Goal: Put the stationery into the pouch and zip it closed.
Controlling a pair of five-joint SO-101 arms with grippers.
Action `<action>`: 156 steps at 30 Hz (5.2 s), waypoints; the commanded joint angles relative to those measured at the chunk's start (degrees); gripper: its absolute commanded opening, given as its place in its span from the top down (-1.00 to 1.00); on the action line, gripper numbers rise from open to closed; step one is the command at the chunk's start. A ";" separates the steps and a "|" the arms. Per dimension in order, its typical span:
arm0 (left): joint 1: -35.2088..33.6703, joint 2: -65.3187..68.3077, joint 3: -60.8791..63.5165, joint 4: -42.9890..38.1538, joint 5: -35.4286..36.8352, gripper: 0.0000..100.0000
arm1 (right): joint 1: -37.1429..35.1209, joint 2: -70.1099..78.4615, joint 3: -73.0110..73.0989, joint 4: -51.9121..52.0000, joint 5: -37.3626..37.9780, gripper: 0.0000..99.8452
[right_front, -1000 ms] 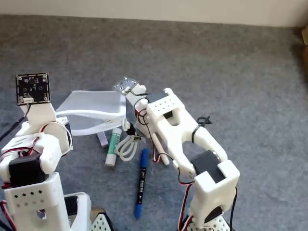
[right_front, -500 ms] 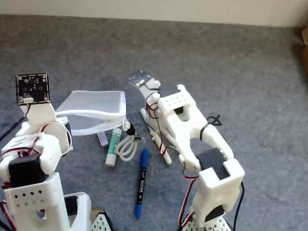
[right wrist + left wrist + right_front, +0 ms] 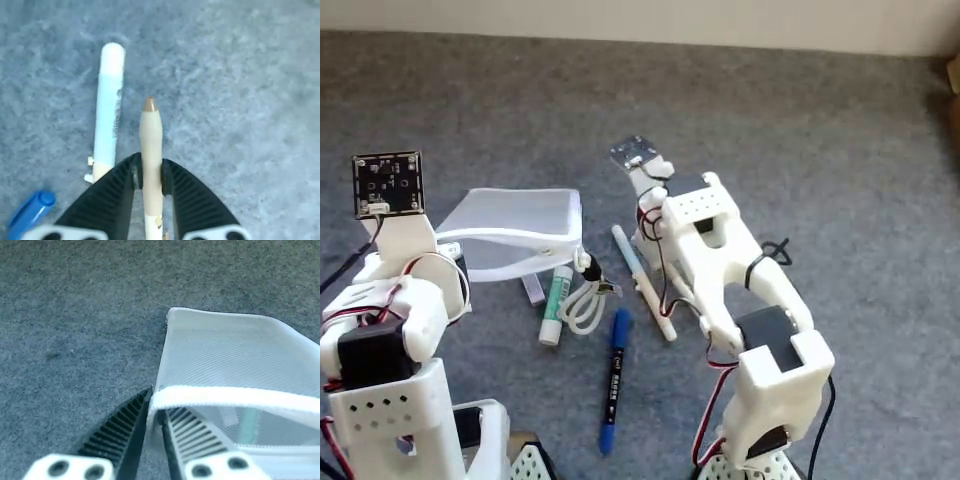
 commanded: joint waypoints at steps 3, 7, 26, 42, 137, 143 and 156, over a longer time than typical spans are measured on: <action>-1.01 0.66 -0.66 0.26 -0.26 0.99 | 2.15 -9.98 -2.86 -0.13 -3.60 0.99; -1.01 0.66 -0.66 0.26 -0.26 0.99 | 2.42 -11.91 -3.30 2.24 -6.77 0.99; -0.84 0.84 -0.66 0.26 -0.26 0.99 | 2.33 -29.58 -2.95 14.37 -8.44 0.99; -0.75 1.10 -0.57 0.26 -0.26 0.99 | 2.33 -51.74 -2.77 17.36 -17.76 0.99; -0.66 1.19 -0.66 -0.18 -0.26 0.99 | -35.03 -80.48 56.48 -57.19 1.67 0.69; -0.75 1.19 -0.75 -0.18 -0.26 0.99 | -35.03 -84.44 46.81 -34.77 -2.73 0.69; -4.35 0.66 -1.19 -0.26 -0.35 0.99 | -21.93 -76.35 28.79 -4.35 -8.00 0.69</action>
